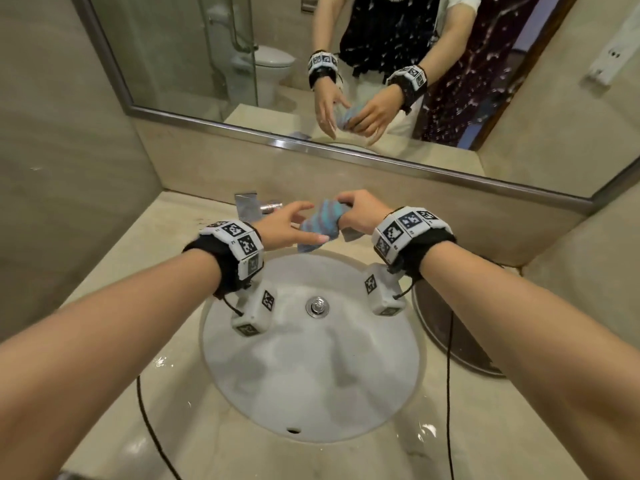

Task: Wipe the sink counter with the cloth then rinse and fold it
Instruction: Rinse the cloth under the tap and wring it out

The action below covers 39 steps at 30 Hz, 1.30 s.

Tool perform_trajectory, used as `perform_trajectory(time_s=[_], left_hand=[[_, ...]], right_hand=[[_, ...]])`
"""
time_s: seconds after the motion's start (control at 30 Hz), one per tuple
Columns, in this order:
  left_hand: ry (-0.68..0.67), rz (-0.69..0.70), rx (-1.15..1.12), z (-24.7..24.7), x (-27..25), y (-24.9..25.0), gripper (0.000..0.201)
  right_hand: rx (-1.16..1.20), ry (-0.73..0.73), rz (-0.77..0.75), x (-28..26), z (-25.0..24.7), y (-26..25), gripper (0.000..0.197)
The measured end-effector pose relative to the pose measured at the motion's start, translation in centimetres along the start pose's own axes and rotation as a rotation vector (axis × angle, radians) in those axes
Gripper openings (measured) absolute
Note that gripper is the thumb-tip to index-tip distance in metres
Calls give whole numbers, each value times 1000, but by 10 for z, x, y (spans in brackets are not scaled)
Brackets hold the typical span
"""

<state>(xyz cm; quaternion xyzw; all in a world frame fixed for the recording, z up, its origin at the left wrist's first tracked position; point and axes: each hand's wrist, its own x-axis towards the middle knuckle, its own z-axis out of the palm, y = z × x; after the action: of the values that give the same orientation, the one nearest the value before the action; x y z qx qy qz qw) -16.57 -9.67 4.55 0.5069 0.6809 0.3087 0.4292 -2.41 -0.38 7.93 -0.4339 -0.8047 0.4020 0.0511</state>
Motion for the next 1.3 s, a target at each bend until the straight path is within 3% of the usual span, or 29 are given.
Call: perform_trajectory(time_s=[0.07,0.17,0.27,0.33,0.4,0.47,0.67,0.73,0.83,0.9,0.97,1.07,1.17,1.3], left_hand=[[-62,15,-73,11,3,3,78],[-84,-8,-292,25,8,7,42],[-59,-31,-261,25,14,6,16],[-57,-31,-184,21,18,3,16],[-55,-35,-150,19,19,2,17],[-67,-53,-168,19,21,0,17],[-175,-130,-361,24,19,-6,47],[-199,-145,-435,25,17,-6,44],[-127,-203,-432,26,22,-5,27],[-90,-240,-410,24,22,-6,21],[-95,-264,-407,22,23,-7,20],[-160,-263,-439,19,23,-3,15],[-252,-222,-400,21,19,7,15],[-236,-240,-187,21,24,10,15]], right_hand=[[24,12,-48,0,-1,-4,32],[96,53,-27,0,-2,-4,28],[-345,196,51,2,-6,3,29],[-457,135,58,-1,-8,3,29],[-365,77,89,-1,-9,5,25],[-114,37,138,0,-9,5,24],[509,-184,162,-3,-15,8,24],[660,-206,146,-5,-12,10,27],[725,-192,146,-1,-6,15,33],[406,-34,47,-2,-6,15,46],[-153,145,-212,-4,-7,16,59],[-777,18,-552,-9,2,23,87],[-874,-40,-581,-6,13,25,88],[-838,-26,-434,0,17,14,52]])
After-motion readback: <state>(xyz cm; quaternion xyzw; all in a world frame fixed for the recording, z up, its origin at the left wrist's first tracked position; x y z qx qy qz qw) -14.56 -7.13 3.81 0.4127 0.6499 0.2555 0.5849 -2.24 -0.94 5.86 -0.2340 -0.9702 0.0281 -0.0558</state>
